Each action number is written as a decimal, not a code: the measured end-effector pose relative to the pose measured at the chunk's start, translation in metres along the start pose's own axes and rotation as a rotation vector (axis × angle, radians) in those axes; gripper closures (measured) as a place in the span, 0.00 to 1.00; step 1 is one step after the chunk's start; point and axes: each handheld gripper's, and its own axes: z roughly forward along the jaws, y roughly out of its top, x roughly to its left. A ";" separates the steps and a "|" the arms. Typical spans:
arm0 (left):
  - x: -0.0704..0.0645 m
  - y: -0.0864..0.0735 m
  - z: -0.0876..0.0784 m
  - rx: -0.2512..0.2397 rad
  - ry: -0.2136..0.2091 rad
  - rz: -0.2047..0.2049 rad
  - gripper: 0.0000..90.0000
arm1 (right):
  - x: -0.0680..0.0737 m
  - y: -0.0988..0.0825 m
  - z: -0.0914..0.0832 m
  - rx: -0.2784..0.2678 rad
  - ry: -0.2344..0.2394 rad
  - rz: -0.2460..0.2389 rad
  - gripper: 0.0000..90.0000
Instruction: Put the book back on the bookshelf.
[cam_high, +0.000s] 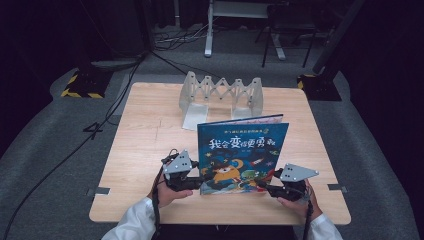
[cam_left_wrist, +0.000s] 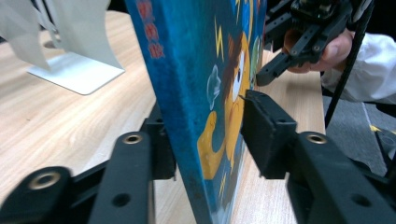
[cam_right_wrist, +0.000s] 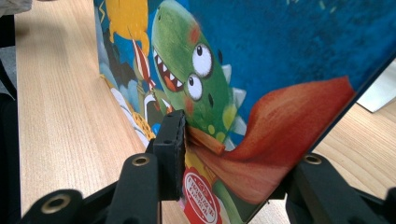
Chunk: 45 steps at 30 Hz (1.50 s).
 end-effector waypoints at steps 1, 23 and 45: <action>0.000 0.000 0.000 0.000 0.000 0.000 0.64 | 0.000 0.000 0.000 0.000 0.000 0.000 0.67; -0.018 0.000 0.019 0.034 -0.021 0.105 0.78 | 0.002 -0.012 -0.021 -0.029 -0.082 -0.031 0.64; -0.020 0.000 0.013 0.029 -0.011 0.119 0.89 | -0.019 0.010 -0.023 -0.102 -0.112 0.040 0.63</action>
